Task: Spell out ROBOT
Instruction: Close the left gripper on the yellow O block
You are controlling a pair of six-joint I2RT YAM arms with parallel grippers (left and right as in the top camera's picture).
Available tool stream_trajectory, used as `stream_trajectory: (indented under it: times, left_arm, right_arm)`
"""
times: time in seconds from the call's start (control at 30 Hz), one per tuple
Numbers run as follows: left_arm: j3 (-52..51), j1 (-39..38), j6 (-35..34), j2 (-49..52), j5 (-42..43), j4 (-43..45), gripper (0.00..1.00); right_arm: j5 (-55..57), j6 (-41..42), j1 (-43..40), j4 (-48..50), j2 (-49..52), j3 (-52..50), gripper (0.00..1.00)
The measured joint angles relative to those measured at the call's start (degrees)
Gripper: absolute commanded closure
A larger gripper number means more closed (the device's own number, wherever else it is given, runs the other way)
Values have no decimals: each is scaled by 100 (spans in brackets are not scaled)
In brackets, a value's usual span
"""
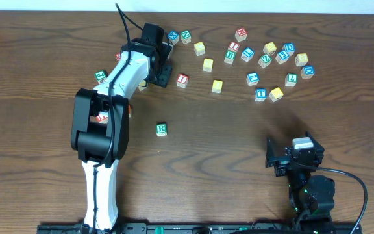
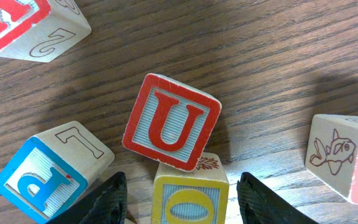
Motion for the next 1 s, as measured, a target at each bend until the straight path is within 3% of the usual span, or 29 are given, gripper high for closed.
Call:
stream_trajectory:
  times: [1.0]
  left_arm:
    - [0,0,2,0,2,-44,63]
  right_arm:
    - [0,0,0,0,0,0,1]
